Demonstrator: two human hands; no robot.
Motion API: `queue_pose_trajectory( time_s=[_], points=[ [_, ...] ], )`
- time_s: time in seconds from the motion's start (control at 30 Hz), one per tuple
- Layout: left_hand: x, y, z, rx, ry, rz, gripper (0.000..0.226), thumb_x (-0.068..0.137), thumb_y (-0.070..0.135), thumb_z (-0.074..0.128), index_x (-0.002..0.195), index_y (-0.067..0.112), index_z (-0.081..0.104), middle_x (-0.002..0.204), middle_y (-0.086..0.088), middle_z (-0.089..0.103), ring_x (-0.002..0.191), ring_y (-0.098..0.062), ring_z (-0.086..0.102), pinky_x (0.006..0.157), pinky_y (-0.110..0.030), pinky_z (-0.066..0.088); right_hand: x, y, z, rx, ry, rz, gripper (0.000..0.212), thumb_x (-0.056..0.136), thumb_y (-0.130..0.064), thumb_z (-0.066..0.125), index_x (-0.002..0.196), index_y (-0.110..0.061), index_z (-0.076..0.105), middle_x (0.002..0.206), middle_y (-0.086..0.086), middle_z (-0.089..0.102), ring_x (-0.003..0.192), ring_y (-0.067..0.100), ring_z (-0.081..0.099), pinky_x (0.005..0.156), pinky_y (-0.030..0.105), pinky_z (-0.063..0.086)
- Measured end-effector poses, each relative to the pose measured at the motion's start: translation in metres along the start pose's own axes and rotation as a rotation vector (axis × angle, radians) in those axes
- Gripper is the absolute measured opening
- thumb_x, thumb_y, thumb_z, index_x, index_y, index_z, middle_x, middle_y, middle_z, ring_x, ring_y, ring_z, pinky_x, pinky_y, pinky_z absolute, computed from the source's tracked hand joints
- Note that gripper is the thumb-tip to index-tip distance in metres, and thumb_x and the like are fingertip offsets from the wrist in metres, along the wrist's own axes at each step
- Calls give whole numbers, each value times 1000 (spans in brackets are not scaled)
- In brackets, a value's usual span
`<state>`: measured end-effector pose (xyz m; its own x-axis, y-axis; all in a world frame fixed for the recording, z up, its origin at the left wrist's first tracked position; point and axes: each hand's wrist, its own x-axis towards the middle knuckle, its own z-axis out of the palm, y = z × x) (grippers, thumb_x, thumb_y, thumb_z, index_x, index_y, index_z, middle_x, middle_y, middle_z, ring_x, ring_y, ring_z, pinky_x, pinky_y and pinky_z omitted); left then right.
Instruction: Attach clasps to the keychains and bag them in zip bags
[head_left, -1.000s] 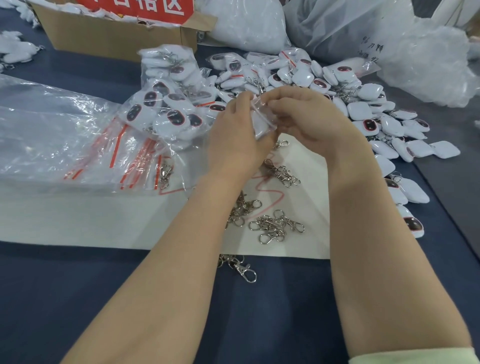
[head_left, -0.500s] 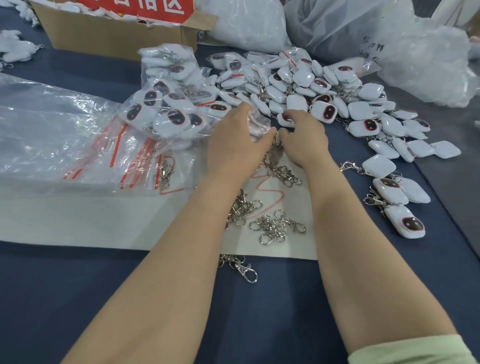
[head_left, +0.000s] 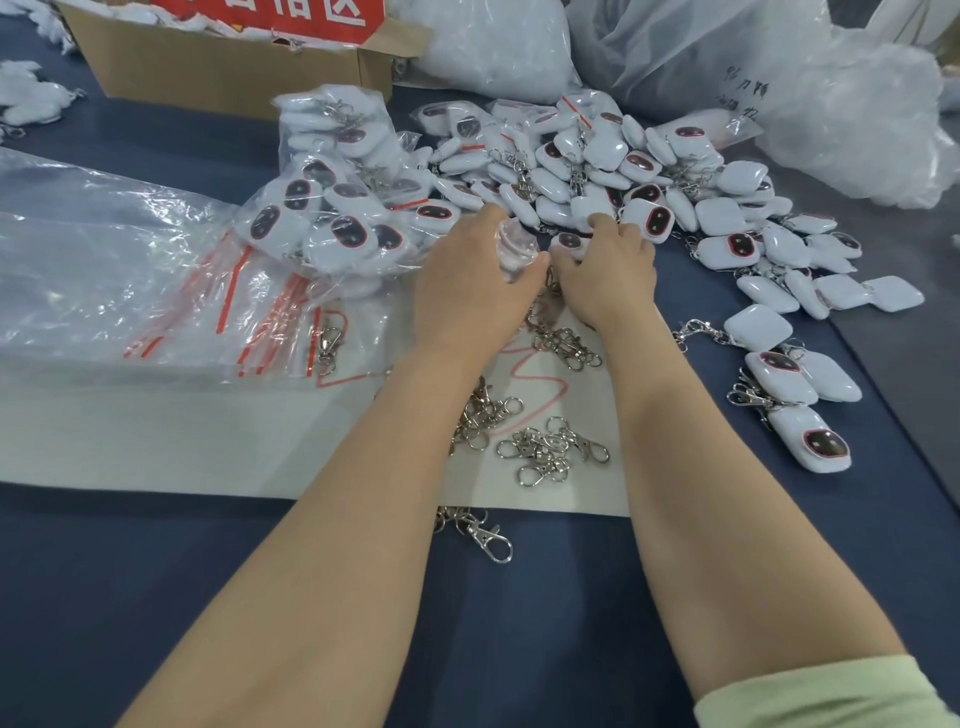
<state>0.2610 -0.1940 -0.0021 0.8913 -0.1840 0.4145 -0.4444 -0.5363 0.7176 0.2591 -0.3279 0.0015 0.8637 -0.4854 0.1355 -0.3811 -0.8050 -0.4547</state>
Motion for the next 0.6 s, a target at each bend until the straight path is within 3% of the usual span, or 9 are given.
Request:
queue_pose_trajectory(
  time_s=[0.2,0.33,0.47,0.6],
  points=[
    [0,1,0,0,-2,5,34,83,43,64,100,15,56,100,1,63,91,-19,57,71,-31,41,3,2,0,94,100,140,62,86,-48,65,129,-7,48,138,16,41,128,34,36,105,39,30],
    [0,1,0,-14,-8,-8,33,83,43,64,101,16,56,102,1,64,93,-20,58,78,-36,46,4,2,1,184,184,142,55,86,-38,67,125,-7,43,125,10,56,121,30,48,103,39,30],
    [0,1,0,-20,-15,-16,35,83,43,64,103,16,56,103,1,63,95,-20,58,80,-38,47,0,0,-4,555,309,62,46,86,-29,69,122,-10,49,106,-3,55,102,19,55,87,23,37],
    [0,1,0,-9,-21,-24,35,83,44,64,103,17,56,103,2,63,95,-20,57,79,-37,46,-1,-1,-6,1008,159,64,19,85,-21,71,96,-9,62,84,2,66,59,6,61,61,21,48]
  ],
)
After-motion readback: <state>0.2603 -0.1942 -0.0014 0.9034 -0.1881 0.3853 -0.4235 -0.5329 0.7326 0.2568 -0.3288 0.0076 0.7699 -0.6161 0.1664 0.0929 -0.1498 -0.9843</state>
